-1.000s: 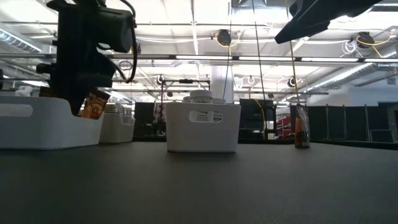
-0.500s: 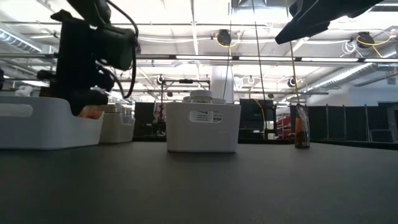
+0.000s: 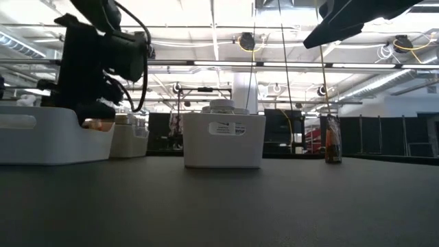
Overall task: Sort spices by type
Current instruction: Put the orange seasoning pack into the left white bin
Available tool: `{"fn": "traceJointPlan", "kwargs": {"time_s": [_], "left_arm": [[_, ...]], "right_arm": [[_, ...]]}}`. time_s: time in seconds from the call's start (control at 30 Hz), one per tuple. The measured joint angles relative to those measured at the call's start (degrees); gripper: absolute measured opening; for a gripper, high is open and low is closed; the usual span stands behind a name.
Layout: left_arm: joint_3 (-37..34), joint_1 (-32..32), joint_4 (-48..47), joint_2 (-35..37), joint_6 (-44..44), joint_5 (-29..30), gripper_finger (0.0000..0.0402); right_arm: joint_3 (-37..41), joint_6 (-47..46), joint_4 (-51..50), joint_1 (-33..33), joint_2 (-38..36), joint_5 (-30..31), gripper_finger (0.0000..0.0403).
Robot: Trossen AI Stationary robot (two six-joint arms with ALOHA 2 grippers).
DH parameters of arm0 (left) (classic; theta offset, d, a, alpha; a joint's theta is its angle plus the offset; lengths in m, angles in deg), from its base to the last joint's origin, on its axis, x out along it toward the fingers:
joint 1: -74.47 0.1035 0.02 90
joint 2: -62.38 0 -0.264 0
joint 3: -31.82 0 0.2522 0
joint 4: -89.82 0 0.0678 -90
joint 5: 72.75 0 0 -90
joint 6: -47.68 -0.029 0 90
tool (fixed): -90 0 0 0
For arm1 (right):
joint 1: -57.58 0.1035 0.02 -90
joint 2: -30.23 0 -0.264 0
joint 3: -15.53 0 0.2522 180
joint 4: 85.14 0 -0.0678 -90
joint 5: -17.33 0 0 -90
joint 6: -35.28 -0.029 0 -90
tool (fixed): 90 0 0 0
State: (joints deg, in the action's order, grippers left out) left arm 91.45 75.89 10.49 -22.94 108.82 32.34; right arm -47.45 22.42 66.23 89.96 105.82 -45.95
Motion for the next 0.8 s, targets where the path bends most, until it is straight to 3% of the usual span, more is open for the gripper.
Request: {"fn": "traceJointPlan", "kwargs": {"time_s": [0.2,0.47,0.57,0.8], "left_arm": [[5.93,-2.56,-6.57,3.26,1.21,0.67,0.0012],[14.00,-8.00,-11.19,13.34,4.58,4.29,0.0012],[15.60,-10.47,-6.49,17.92,4.90,4.91,0.0012],[15.80,-15.00,19.24,26.59,0.36,7.84,0.0011]], "right_arm": [[0.00,0.04,0.00,0.00,0.00,0.00,0.0208],[0.00,0.04,0.00,0.00,0.00,0.02,0.0208],[0.02,0.05,0.35,0.00,0.16,0.04,0.0208],[0.02,3.96,12.05,-0.11,6.11,0.11,0.0208]]}}
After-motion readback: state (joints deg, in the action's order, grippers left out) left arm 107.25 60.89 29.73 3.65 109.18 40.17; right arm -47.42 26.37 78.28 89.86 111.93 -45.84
